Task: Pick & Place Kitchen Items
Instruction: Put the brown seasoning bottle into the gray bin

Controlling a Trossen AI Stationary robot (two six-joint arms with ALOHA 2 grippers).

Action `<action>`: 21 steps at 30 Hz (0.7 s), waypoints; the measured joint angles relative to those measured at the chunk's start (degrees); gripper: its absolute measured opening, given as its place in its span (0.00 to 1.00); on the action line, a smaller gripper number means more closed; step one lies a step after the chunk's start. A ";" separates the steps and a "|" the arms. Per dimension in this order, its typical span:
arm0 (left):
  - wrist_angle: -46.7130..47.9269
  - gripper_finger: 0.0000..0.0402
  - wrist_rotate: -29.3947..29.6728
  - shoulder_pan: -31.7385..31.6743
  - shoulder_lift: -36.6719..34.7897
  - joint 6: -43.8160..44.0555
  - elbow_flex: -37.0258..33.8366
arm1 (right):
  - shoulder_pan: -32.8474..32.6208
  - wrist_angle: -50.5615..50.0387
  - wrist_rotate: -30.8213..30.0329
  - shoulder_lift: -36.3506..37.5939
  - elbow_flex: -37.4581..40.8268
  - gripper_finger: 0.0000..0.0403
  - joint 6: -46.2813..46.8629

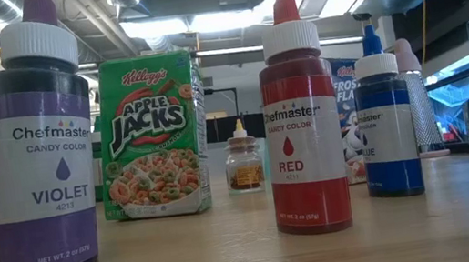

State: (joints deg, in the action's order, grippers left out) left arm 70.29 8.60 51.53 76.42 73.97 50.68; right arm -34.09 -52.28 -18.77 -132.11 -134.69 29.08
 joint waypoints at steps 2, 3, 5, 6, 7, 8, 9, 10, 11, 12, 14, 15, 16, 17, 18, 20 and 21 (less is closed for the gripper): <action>-1.20 0.74 -0.09 -0.44 -0.28 -1.52 -0.04 | -0.11 -0.06 0.05 0.00 0.00 0.48 -0.15; -2.44 0.74 -0.17 -0.59 -0.30 -2.35 -0.04 | -0.09 -0.15 0.06 0.00 0.00 0.48 -0.16; -5.06 0.74 -0.76 -0.92 -0.36 -3.67 -0.04 | -0.09 -0.19 0.07 0.00 0.00 0.48 -0.17; -6.10 0.74 -0.90 -1.07 -0.41 -4.38 -0.04 | -0.09 -0.21 0.05 0.00 0.00 0.48 -0.17; -6.89 0.74 -1.09 -1.15 -0.41 -5.06 -0.04 | -0.09 -0.19 0.05 0.00 0.00 0.48 -0.17; -7.31 0.74 -1.12 -1.16 -0.41 -5.31 -0.04 | -0.09 -0.19 0.03 0.00 0.00 0.48 -0.17; -7.27 0.74 -1.13 -1.16 -0.41 -5.30 -0.04 | -0.09 -0.20 0.02 0.00 0.00 0.48 -0.17; -7.02 0.74 -1.12 -1.16 -0.41 -5.13 -0.07 | -0.09 -0.20 -0.02 0.00 0.00 0.48 -0.17; -7.14 0.74 -1.18 -1.16 -0.41 -4.96 -0.28 | -0.09 -0.19 -0.06 0.00 0.00 0.48 -0.17; -7.25 0.74 -1.30 -1.16 -0.41 -4.74 -0.57 | -0.09 -0.19 -0.07 0.00 0.00 0.48 -0.18; -7.52 0.74 -1.59 -1.16 -0.45 -3.98 -1.71 | -0.09 -0.19 -0.08 0.00 0.00 0.48 -0.17; -7.89 0.74 -2.26 -1.19 -0.45 -3.65 -2.57 | -0.09 -0.19 -0.08 0.00 0.00 0.48 -0.19; -8.50 0.74 -2.84 -1.36 -0.45 -3.58 -3.40 | -0.09 -0.21 -0.08 0.00 0.00 0.48 -0.17; -9.33 0.74 -3.42 -1.53 -0.45 -3.78 -4.14 | -0.09 -0.19 -0.06 0.00 0.00 0.48 -0.18; -9.78 0.74 -3.69 -1.74 -0.43 -4.32 -4.63 | -0.09 -0.19 -0.08 0.00 0.00 0.48 -0.19; -10.36 0.74 -3.66 -2.20 -0.44 -5.18 -5.25 | -0.09 -0.19 -0.06 0.00 0.00 0.48 -0.18; -10.43 0.74 -3.67 -2.53 -0.49 -5.53 -5.34 | -0.09 -0.19 -0.07 0.00 0.00 0.48 -0.19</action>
State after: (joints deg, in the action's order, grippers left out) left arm 59.86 4.93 49.00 75.93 68.45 45.33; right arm -34.17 -52.47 -18.84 -132.11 -134.69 28.88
